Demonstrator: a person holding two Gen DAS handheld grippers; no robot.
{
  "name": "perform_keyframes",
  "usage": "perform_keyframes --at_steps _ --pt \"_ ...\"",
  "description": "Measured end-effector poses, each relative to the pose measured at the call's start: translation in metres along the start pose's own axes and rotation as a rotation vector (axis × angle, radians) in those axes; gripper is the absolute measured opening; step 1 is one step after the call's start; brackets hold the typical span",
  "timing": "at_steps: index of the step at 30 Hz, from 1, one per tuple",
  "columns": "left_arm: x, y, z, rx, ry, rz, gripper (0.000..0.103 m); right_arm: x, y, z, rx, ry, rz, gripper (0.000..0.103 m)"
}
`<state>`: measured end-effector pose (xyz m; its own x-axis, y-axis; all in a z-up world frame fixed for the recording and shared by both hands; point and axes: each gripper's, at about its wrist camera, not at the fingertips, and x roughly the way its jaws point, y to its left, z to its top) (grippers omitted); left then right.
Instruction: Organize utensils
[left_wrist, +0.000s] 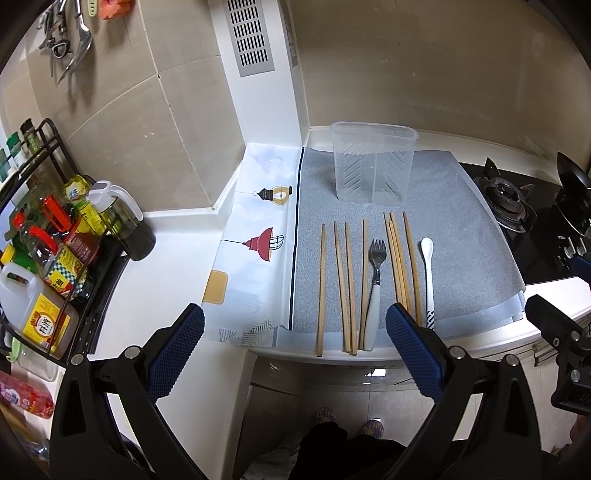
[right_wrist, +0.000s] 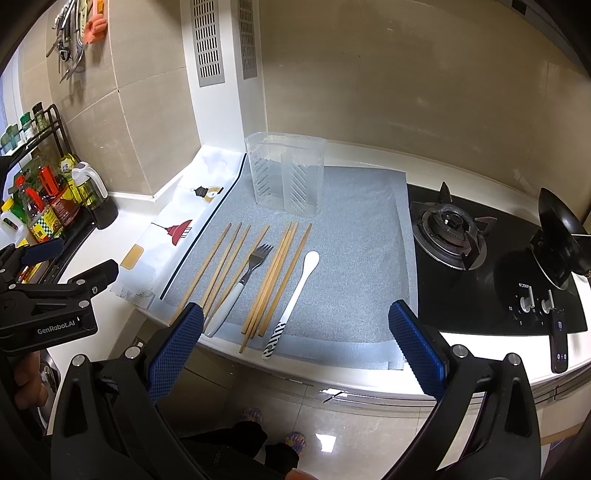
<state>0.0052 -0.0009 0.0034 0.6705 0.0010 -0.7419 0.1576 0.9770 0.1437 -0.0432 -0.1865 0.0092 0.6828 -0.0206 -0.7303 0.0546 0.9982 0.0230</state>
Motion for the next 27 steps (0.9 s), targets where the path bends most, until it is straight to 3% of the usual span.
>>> perform_keyframes --at_steps 13,20,27 --pt "0.004 -0.001 0.002 0.007 0.011 -0.004 0.096 0.005 -0.003 0.002 0.008 0.010 0.000 0.098" --pt "0.020 0.018 0.016 -0.048 0.046 -0.041 0.096 0.010 -0.035 0.018 0.076 -0.045 -0.036 0.098" --pt "0.058 0.034 0.031 -0.069 0.117 -0.003 0.091 0.069 -0.063 0.023 0.223 0.159 0.097 0.098"
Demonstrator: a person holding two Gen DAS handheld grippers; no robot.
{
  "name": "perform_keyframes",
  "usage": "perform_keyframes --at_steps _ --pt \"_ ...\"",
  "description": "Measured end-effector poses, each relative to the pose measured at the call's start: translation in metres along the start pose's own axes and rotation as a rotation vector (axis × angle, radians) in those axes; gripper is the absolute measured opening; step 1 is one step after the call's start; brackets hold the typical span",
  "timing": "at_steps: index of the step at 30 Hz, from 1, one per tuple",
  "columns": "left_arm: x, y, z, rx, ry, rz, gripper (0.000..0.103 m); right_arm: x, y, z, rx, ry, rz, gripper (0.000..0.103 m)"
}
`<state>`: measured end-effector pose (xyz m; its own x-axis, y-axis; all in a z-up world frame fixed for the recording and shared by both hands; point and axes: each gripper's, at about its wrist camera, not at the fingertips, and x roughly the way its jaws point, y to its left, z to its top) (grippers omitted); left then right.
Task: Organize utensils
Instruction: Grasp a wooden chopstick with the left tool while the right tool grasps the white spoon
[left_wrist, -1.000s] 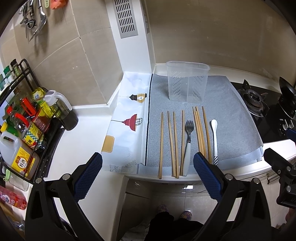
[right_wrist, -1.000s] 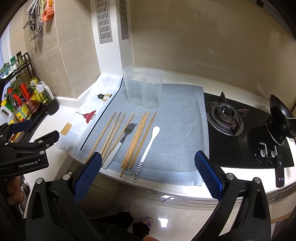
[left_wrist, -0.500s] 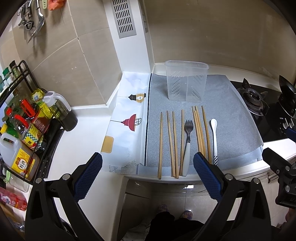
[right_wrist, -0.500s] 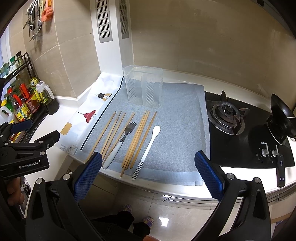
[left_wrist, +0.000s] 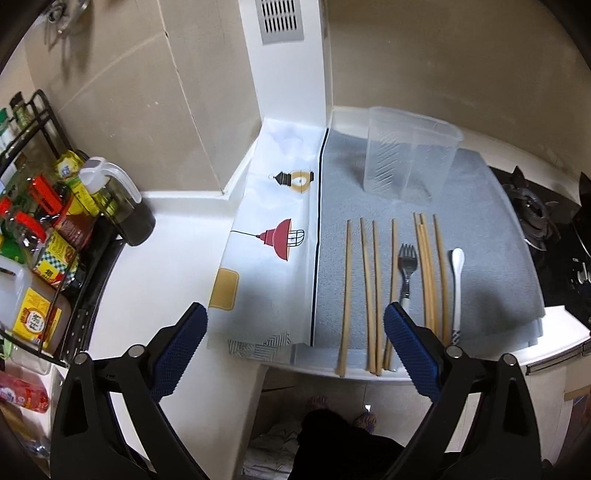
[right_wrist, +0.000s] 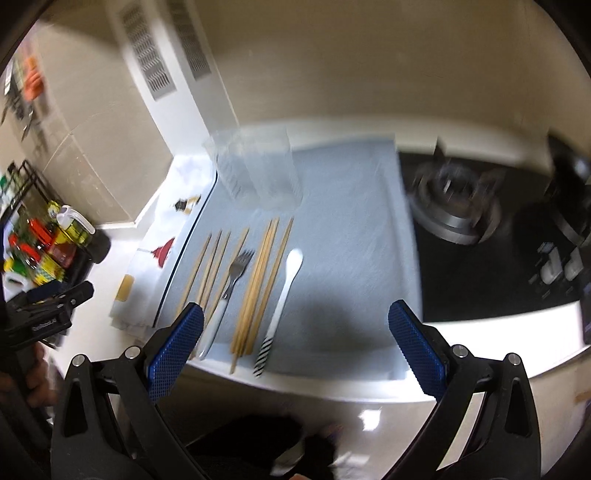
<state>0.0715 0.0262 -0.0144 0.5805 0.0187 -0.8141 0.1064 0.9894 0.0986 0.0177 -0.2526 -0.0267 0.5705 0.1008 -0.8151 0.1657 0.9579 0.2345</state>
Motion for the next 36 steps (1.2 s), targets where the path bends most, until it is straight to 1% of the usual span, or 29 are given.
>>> perform_keyframes --at_steps 2,3,4,5,7,8,9,10,11,13,14,16,19,21,24,27,30,32,33,35,36 --pt "0.013 -0.002 0.007 0.018 0.024 -0.018 0.089 0.017 0.000 0.004 0.011 0.038 0.009 0.097" --pt "0.019 -0.004 0.011 0.030 0.035 -0.025 0.088 0.028 0.000 0.008 0.021 0.058 0.010 0.091" --pt "0.028 -0.006 0.017 0.049 0.048 -0.038 0.084 0.041 0.001 0.013 0.028 0.086 0.019 0.080" --pt "0.035 -0.009 0.020 0.063 0.058 -0.049 0.083 0.055 0.001 0.017 0.041 0.116 0.026 0.075" --pt "0.056 -0.014 0.031 0.097 0.088 -0.071 0.071 0.080 0.003 0.024 0.067 0.169 0.029 0.054" --pt "0.068 -0.017 0.037 0.113 0.108 -0.090 0.068 0.093 0.005 0.027 0.080 0.204 0.039 0.049" --pt "0.077 -0.019 0.042 0.124 0.123 -0.107 0.062 0.114 0.009 0.029 0.092 0.251 0.049 0.041" --pt "0.092 -0.023 0.048 0.139 0.152 -0.130 0.055 0.125 0.010 0.030 0.091 0.273 0.037 0.036" --pt "0.105 -0.026 0.052 0.149 0.177 -0.150 0.051 0.137 0.013 0.030 0.087 0.296 0.018 0.034" --pt "0.130 -0.032 0.061 0.168 0.237 -0.206 0.039 0.161 0.018 0.032 0.089 0.330 -0.006 0.032" --pt "0.142 -0.034 0.065 0.177 0.265 -0.231 0.037 0.168 0.020 0.034 0.093 0.341 -0.016 0.032" --pt "0.162 -0.037 0.072 0.195 0.306 -0.271 0.035 0.182 0.023 0.038 0.100 0.356 -0.047 0.031" --pt "0.186 -0.042 0.078 0.223 0.359 -0.302 0.035 0.190 0.024 0.041 0.105 0.364 -0.084 0.031" --pt "0.200 -0.046 0.079 0.237 0.398 -0.288 0.035 0.193 0.024 0.041 0.101 0.372 -0.107 0.033" --pt "0.216 -0.053 0.079 0.234 0.450 -0.293 0.036 0.199 0.023 0.044 0.082 0.384 -0.117 0.034" --pt "0.229 -0.062 0.077 0.243 0.484 -0.258 0.036 0.205 0.024 0.047 0.054 0.391 -0.125 0.033" --pt "0.232 -0.075 0.077 0.262 0.476 -0.238 0.040 0.212 0.027 0.050 0.031 0.383 -0.132 0.034" --pt "0.233 -0.082 0.079 0.274 0.464 -0.218 0.040 0.213 0.030 0.049 0.015 0.346 -0.145 0.034" --pt "0.234 -0.085 0.080 0.276 0.455 -0.218 0.037 0.214 0.033 0.048 0.005 0.327 -0.154 0.033" --pt "0.231 -0.091 0.080 0.290 0.437 -0.231 0.015 0.215 0.041 0.044 -0.044 0.289 -0.188 0.028" --pt "0.232 -0.094 0.079 0.293 0.436 -0.240 0.007 0.214 0.045 0.041 -0.070 0.270 -0.199 0.023"
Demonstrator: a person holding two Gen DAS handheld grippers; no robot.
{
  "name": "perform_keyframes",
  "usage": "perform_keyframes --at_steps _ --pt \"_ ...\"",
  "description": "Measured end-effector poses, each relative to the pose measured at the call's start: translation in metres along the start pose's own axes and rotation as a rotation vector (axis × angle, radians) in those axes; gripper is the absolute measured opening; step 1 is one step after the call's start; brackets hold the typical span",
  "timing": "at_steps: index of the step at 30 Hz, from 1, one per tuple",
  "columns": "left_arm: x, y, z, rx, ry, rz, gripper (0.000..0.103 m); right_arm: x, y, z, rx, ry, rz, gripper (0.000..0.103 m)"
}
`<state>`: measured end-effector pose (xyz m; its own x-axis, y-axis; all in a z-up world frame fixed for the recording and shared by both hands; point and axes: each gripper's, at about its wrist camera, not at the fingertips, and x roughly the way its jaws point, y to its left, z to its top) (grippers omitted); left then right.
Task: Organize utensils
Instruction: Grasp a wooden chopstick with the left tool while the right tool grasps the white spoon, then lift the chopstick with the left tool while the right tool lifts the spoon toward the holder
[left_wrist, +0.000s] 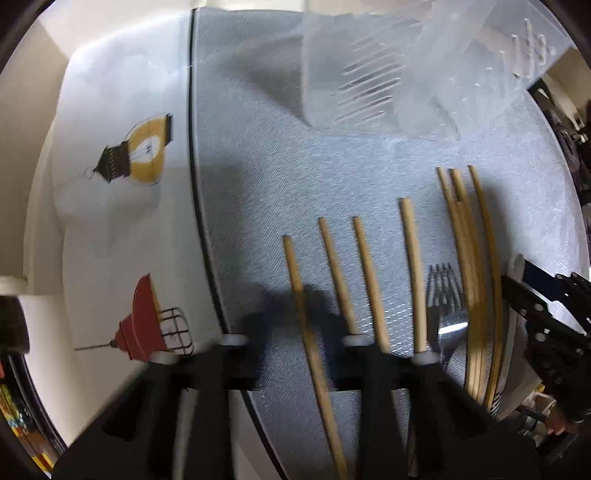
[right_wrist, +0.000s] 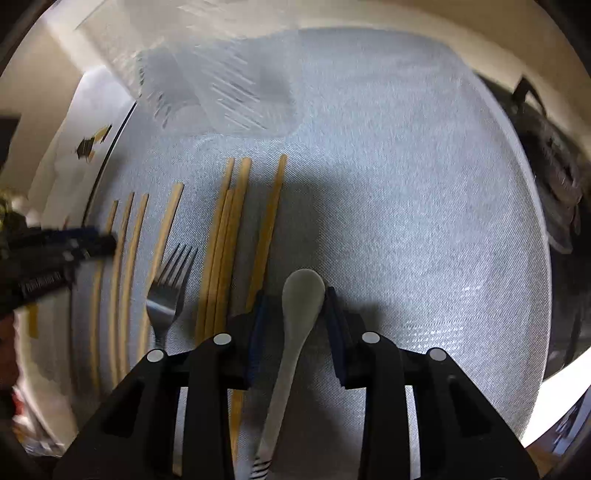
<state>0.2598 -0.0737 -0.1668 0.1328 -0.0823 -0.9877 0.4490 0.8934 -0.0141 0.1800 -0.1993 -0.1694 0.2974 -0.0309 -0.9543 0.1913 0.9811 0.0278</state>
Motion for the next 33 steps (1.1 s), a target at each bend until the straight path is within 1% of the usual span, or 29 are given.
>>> perform_keyframes --at_steps 2,5,7,9,12,15,16,18,21,23,25,28,30,31,33 --pt "0.000 -0.001 0.000 -0.012 -0.006 -0.015 0.006 0.000 -0.001 -0.003 0.013 -0.016 0.027 0.023" --pt "-0.001 0.001 -0.003 -0.026 -0.018 -0.041 0.006 -0.005 -0.013 -0.006 0.086 -0.019 0.099 0.022" --pt "-0.012 0.005 -0.009 -0.041 -0.049 -0.064 0.006 -0.011 -0.022 -0.006 0.130 -0.030 0.147 0.022" --pt "-0.026 0.009 -0.011 -0.045 -0.081 -0.080 0.006 -0.018 -0.025 -0.007 0.142 -0.050 0.164 0.022" --pt "-0.051 0.010 -0.016 -0.052 -0.152 -0.101 0.006 -0.031 -0.032 -0.007 0.162 -0.084 0.192 0.022" --pt "-0.076 0.010 -0.021 -0.049 -0.221 -0.114 0.006 -0.044 -0.042 -0.002 0.171 -0.097 0.207 0.022" --pt "-0.085 0.018 -0.012 -0.042 -0.237 -0.114 0.006 -0.048 -0.043 -0.002 0.163 -0.104 0.211 0.022" --pt "-0.090 0.014 -0.008 -0.034 -0.264 -0.109 0.006 -0.059 -0.048 -0.005 0.147 -0.118 0.206 0.022" --pt "-0.094 0.033 -0.017 -0.037 -0.289 -0.125 0.006 -0.072 -0.054 -0.008 0.126 -0.139 0.206 0.022" --pt "-0.101 0.028 -0.016 -0.040 -0.312 -0.129 0.006 -0.077 -0.052 -0.004 0.126 -0.157 0.207 0.022" --pt "-0.110 0.027 -0.016 -0.039 -0.340 -0.130 0.006 -0.089 -0.054 -0.002 0.123 -0.186 0.213 0.022" --pt "-0.137 0.031 -0.019 -0.027 -0.391 -0.142 0.006 -0.109 -0.057 0.002 0.108 -0.231 0.217 0.022" --pt "-0.147 0.029 -0.019 -0.016 -0.423 -0.141 0.006 -0.121 -0.052 0.006 0.090 -0.274 0.205 0.022" --pt "-0.154 0.028 -0.019 -0.009 -0.442 -0.140 0.005 -0.118 -0.044 0.011 0.083 -0.286 0.200 0.022" --pt "-0.163 0.026 -0.019 0.000 -0.468 -0.140 0.006 -0.127 -0.039 0.014 0.068 -0.319 0.188 0.022"
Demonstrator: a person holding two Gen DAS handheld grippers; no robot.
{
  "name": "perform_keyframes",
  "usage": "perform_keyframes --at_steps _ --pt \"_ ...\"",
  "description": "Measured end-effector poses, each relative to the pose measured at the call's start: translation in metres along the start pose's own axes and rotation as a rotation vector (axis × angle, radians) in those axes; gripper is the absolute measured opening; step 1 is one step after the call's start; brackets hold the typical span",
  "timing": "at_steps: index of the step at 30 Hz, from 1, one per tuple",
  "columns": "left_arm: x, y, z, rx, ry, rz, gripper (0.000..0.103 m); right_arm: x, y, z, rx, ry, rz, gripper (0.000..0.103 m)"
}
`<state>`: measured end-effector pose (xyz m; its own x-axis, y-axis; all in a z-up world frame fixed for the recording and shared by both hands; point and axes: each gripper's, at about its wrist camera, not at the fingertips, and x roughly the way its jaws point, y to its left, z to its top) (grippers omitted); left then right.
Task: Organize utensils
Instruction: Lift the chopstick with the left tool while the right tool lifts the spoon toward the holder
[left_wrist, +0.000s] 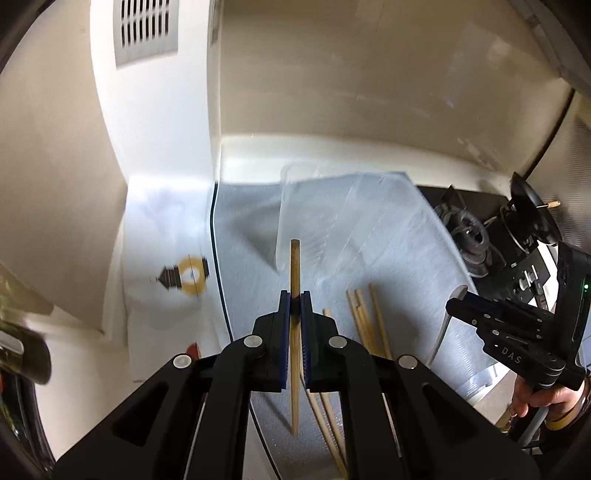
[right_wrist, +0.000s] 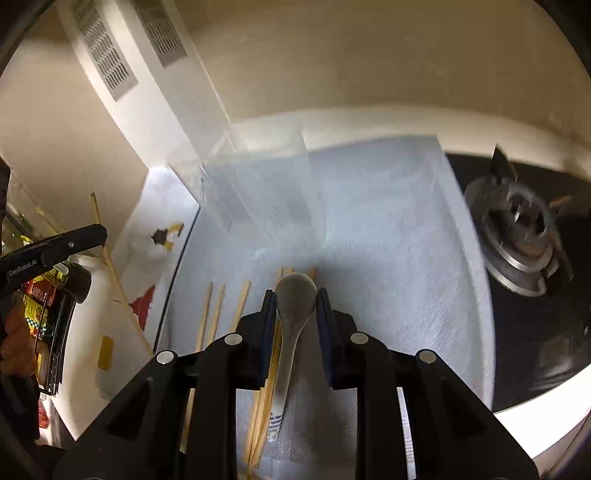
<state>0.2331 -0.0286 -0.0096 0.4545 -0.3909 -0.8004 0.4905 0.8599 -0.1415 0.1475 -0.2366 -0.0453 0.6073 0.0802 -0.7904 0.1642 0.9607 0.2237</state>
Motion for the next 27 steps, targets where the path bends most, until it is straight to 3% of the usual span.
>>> perform_keyframes --at_steps 14,27 --pt "-0.036 -0.009 0.031 0.045 -0.137 -0.002 0.005 -0.038 0.015 0.025 -0.069 -0.160 -0.029 0.022" --pt "-0.085 -0.019 0.083 0.046 -0.325 -0.025 0.005 -0.095 0.030 0.084 -0.133 -0.297 0.003 0.022"
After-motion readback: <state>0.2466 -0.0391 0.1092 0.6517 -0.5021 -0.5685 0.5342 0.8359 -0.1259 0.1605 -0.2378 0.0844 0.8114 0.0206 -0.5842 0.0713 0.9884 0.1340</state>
